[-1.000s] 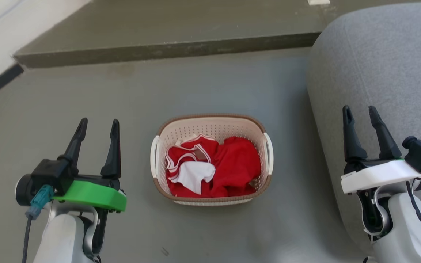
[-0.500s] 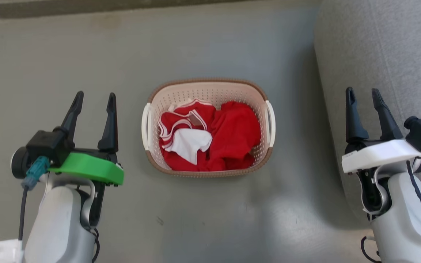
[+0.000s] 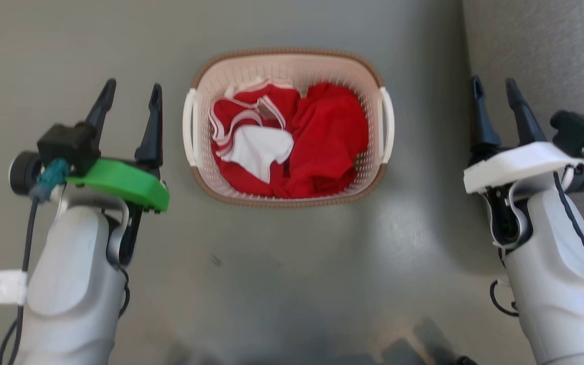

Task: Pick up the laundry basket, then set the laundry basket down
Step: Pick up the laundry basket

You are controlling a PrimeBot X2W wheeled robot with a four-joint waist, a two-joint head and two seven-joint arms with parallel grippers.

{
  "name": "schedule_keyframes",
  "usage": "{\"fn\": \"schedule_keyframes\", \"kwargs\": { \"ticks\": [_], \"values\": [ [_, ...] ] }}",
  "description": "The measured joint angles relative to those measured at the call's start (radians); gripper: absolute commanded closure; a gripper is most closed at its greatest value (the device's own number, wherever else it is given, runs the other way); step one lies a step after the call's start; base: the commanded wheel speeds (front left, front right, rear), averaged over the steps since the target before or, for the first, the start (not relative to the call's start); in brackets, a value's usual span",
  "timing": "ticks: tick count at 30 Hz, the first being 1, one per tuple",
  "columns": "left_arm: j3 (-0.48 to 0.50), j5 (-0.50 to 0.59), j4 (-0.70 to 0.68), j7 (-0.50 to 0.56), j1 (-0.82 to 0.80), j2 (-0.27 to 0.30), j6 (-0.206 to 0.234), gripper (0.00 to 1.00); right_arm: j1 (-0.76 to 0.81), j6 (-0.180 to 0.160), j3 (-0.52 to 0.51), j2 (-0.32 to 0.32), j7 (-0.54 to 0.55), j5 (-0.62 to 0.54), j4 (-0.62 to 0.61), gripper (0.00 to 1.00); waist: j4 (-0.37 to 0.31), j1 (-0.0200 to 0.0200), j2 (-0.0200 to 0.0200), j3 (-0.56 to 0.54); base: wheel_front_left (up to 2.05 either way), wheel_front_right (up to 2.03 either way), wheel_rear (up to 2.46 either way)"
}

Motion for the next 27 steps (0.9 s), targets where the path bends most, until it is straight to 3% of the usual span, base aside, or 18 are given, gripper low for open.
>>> {"fn": "schedule_keyframes", "kwargs": {
  "ticks": [13,27],
  "values": [
    [-0.075,-0.061,0.157,0.000,-0.181,0.007,0.000,0.00,-0.176,0.000,0.039,-0.002,0.000,0.049,0.167,0.00,0.008,0.0000,0.0000,0.172,0.00,0.00,0.00],
    [-0.177,-0.142,0.327,0.014,-0.340,0.008,-0.005,0.00,-0.328,0.000,0.159,-0.006,0.006,0.159,0.340,0.00,0.023,0.0000,0.0000,0.345,0.00,0.00,0.00]
  ]
}}
